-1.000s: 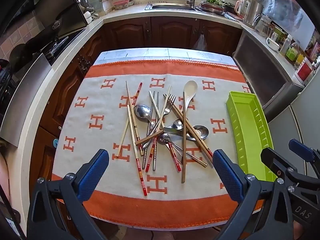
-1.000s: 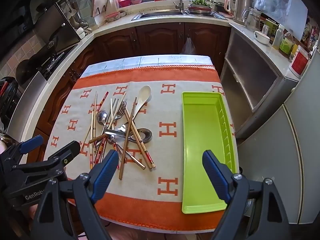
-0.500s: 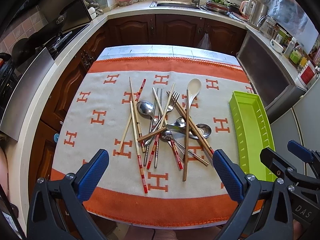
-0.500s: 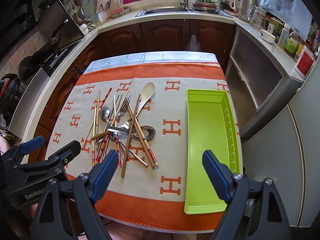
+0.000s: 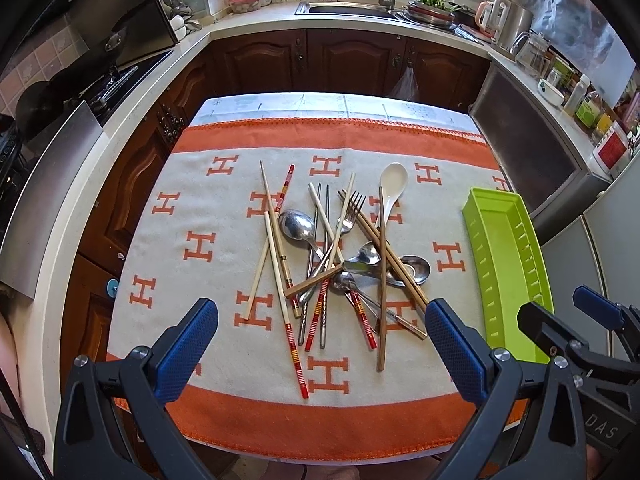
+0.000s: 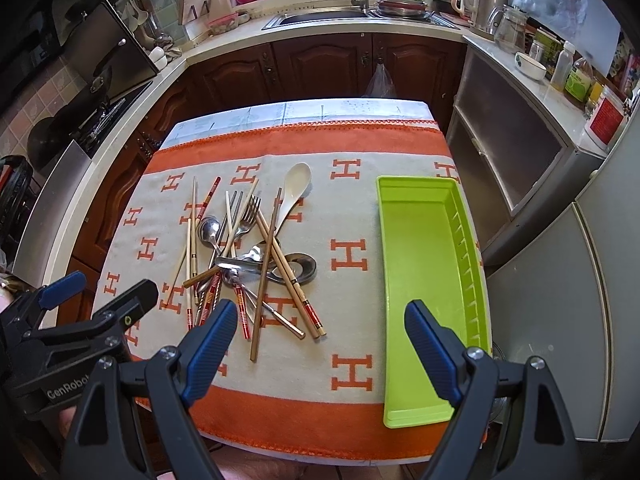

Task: Organize utensils

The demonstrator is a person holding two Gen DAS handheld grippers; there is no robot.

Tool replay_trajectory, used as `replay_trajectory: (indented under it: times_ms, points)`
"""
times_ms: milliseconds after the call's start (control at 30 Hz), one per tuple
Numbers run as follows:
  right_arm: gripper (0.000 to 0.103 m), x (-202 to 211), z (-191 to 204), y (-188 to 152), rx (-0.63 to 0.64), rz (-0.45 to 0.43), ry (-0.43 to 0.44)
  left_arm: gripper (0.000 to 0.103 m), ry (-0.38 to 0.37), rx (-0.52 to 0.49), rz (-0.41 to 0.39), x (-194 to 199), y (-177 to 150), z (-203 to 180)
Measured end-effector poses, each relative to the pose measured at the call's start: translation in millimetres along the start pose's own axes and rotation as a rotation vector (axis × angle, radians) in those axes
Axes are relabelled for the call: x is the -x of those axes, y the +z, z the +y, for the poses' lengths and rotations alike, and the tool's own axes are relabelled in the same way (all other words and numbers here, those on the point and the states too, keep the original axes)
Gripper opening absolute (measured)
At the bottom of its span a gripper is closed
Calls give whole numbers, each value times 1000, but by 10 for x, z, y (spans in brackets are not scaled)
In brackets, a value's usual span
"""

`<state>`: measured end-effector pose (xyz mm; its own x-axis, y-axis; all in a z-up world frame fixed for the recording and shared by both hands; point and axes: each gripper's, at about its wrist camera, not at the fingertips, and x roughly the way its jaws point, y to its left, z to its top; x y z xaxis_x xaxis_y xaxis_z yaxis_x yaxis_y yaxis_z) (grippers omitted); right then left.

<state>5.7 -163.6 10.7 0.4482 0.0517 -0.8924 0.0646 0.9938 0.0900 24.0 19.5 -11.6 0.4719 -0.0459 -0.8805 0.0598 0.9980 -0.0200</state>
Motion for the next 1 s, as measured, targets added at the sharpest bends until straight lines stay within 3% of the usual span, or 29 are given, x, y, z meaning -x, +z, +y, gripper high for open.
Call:
replay_trajectory:
  times_ms: [367,1000]
  points:
    - [86,74,46,-12,-25,-16,-32,102,-35,-22,-1,-3,51,32]
    - [86,136,109,-54,-56,-38,-39,102,-21,-73,-2,25,51,50]
